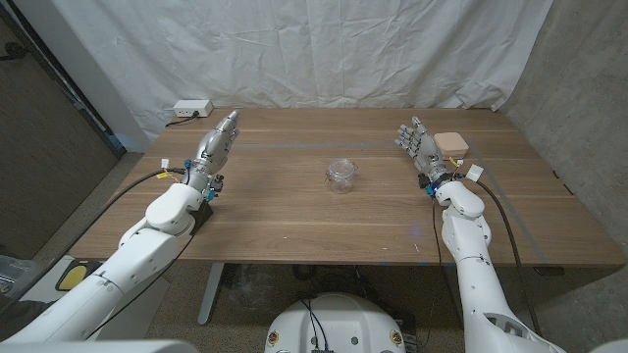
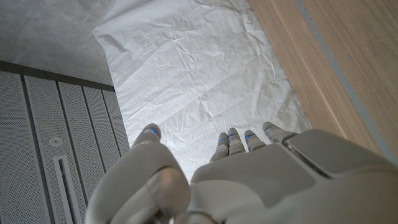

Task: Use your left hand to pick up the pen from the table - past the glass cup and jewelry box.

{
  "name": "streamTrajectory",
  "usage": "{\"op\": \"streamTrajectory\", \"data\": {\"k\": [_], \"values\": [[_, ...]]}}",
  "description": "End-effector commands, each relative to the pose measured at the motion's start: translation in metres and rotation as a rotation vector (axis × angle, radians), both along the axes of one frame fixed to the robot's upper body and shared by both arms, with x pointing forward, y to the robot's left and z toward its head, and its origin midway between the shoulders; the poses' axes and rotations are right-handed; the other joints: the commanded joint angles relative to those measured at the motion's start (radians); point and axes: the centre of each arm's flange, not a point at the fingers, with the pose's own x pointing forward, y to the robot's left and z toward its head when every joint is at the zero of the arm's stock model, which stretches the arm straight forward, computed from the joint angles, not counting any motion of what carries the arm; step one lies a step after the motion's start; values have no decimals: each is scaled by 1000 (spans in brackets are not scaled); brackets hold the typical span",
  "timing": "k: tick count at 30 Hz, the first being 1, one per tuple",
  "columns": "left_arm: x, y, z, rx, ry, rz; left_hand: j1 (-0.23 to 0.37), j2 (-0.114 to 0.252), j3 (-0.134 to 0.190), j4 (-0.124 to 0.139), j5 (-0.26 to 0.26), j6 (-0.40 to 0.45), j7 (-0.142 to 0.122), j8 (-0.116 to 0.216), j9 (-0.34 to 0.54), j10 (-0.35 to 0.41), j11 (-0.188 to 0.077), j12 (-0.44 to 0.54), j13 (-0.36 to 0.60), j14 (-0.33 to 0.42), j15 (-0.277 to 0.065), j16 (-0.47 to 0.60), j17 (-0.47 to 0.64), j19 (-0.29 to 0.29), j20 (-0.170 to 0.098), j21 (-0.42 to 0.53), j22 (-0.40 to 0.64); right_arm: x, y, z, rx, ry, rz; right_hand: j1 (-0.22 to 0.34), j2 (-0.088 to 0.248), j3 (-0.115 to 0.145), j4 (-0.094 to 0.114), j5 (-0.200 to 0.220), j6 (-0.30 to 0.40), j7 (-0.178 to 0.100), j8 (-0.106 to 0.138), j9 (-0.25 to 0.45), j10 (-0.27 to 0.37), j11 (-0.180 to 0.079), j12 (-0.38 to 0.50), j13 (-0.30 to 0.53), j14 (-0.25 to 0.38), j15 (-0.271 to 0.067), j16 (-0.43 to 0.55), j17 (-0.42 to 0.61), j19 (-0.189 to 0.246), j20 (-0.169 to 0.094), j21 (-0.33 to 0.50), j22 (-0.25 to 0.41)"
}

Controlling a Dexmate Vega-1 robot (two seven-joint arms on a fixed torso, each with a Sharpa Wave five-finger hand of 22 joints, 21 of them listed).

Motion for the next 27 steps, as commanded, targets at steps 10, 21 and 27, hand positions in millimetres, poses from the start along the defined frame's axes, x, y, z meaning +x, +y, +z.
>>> {"op": "streamTrajectory", "data": {"k": [10, 21, 27], "values": [[-20, 10, -1, 27, -26, 55, 29, 6, 7, -18, 1, 14, -6, 4, 6, 2, -5, 1, 5, 0, -5, 3, 4, -15, -25, -4, 5, -3, -1, -6, 10, -2, -8, 3, 1, -2, -4, -1, 4, 0, 1, 6, 6, 4, -3, 3, 2, 4, -2, 6, 6, -11, -8, 1], [-31, 17, -6, 37, -44, 69, 42, 10, 9, -25, -1, 19, -4, 4, 7, -6, -3, -3, 5, -7, -4, 0, 4, -23, -18, -6, 5, -5, 1, -3, 6, -11, -11, 3, 2, -3, -5, -1, 4, 1, 0, 6, 3, 4, -5, 4, 0, 8, -4, 6, 6, -11, -13, 2], [-39, 20, -8, 39, -46, 86, 49, 12, 11, -29, -3, 23, -3, 5, 7, -6, -1, -3, 6, -7, 0, 1, 4, -25, -16, -6, 5, -5, 2, -2, 6, -12, -10, 2, 3, -4, -5, -2, 5, 2, 0, 6, 4, 5, -5, 4, 0, 9, -4, 7, 6, -11, -16, 2]]}}
